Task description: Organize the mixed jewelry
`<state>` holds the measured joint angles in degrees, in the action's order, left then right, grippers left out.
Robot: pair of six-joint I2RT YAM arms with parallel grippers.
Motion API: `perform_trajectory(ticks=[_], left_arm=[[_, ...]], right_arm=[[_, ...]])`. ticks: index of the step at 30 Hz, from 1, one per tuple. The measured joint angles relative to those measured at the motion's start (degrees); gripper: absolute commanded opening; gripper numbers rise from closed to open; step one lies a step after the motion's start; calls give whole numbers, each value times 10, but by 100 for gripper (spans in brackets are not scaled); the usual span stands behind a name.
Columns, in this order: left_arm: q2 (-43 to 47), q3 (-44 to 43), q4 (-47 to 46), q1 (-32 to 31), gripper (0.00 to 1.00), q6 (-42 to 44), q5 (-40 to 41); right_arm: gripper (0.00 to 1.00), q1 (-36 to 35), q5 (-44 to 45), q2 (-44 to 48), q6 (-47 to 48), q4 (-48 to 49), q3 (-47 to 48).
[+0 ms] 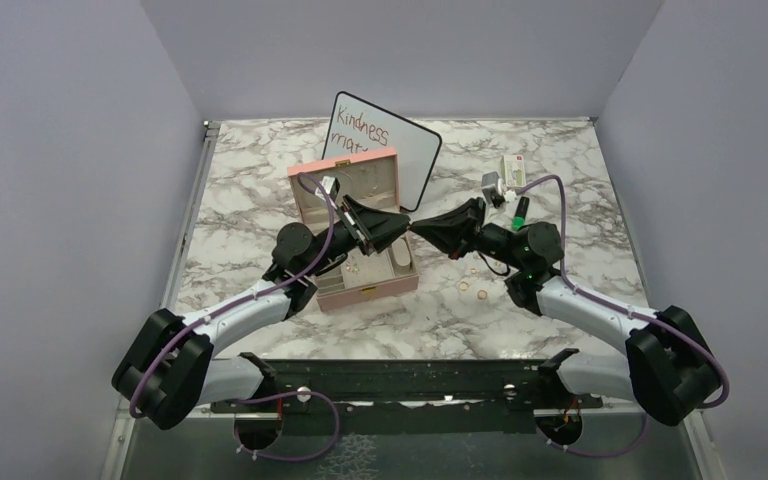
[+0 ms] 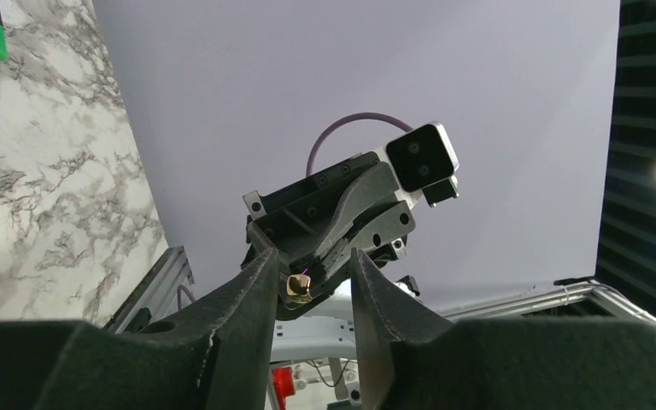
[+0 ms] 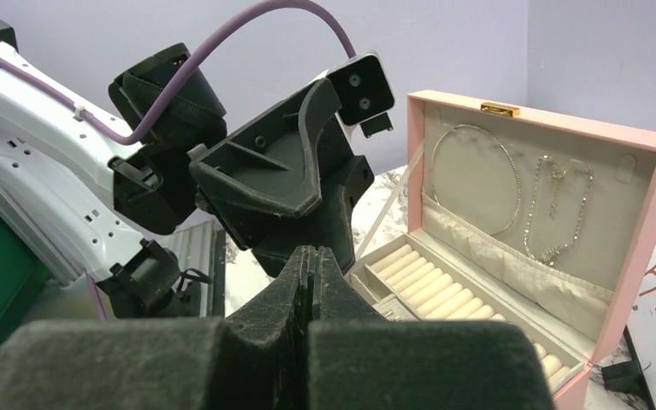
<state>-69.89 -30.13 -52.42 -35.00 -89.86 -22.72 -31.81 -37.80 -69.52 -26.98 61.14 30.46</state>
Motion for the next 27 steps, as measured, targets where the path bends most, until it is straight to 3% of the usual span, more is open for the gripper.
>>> perform_trajectory(ticks=[21,24,27], left_arm=[[-7,10,-52,-3,31,-15,-11],[-7,10,-57,-3,28,-16,-10],[-8,10,-63,-4,16,-18,-10]], right_arm=[[1,0,8,-25,-32,61,0],[1,0,12,-25,-32,66,0],[1,0,16,-25,-34,70,0]])
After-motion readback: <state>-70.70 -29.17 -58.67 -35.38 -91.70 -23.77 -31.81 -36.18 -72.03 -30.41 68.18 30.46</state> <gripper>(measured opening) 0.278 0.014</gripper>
